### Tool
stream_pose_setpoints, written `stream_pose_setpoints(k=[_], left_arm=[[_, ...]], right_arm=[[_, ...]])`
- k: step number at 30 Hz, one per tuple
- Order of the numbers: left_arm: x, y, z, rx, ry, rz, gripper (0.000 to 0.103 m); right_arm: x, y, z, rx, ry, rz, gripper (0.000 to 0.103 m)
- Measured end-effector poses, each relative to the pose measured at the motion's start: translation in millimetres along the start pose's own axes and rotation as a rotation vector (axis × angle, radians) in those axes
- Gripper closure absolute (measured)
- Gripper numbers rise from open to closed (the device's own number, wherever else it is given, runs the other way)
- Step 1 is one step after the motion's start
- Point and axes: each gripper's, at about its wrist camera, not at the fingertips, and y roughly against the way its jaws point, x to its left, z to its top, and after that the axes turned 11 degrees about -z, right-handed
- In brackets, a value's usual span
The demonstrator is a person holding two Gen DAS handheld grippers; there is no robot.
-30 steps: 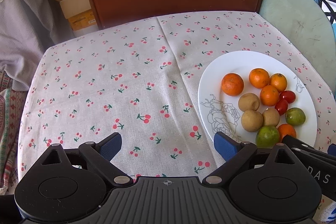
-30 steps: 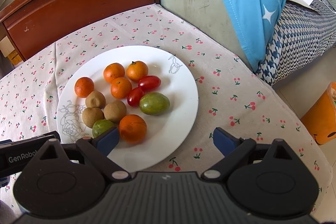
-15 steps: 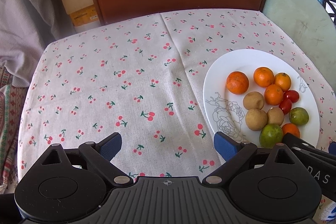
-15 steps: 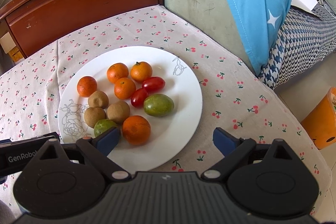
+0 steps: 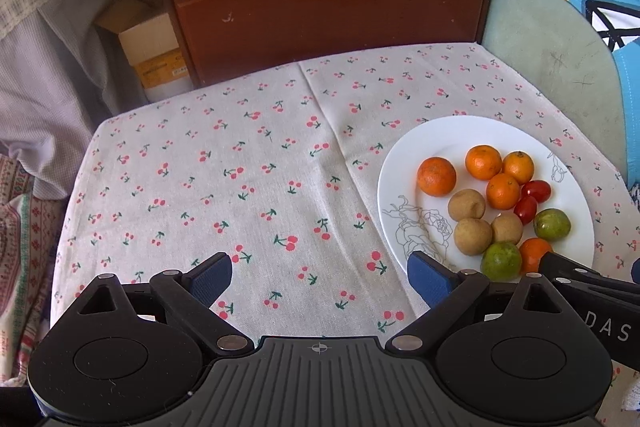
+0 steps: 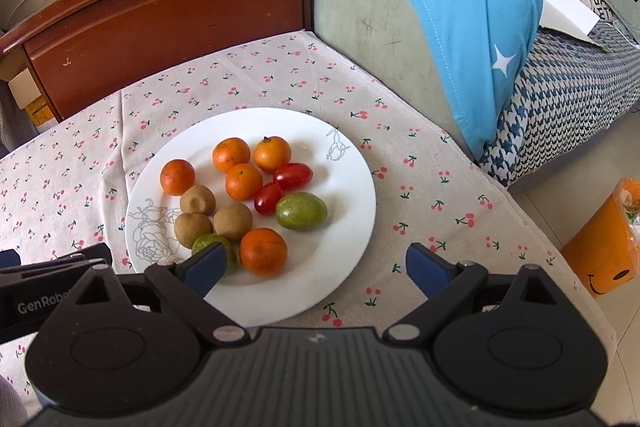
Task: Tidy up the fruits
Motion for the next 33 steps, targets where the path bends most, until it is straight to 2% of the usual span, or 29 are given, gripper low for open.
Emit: stream_pose_setpoints(k=[6, 11, 18, 23, 31, 33], left_arm=[[3, 20, 0, -0.055, -0.003, -0.013, 0.007], [14, 31, -10, -0.051, 0.034, -0.040, 0.007], [35, 47, -23, -0.071, 0.061, -0.018, 0.007], [53, 57, -27, -0.081, 0.092, -0.033, 0.007], [69, 66, -34, -0.083, 0.118, -0.055, 0.007], [70, 68, -37, -0.082, 0.118, -0.063, 0.007]], right_arm=[[1, 14, 2, -0.048, 0.006, 0.005, 0.007], [8, 24, -4, -0.077, 0.037, 0.013, 0.007], [17, 35, -26, -0.098, 0.061, 0.054, 0.007], [26, 40, -51, -0.107, 0.080, 0.138, 0.007], [55, 44, -89, -0.127, 0.182, 0.315, 0.007], [62, 42, -95, -0.130, 0.212, 0.335, 0.007]])
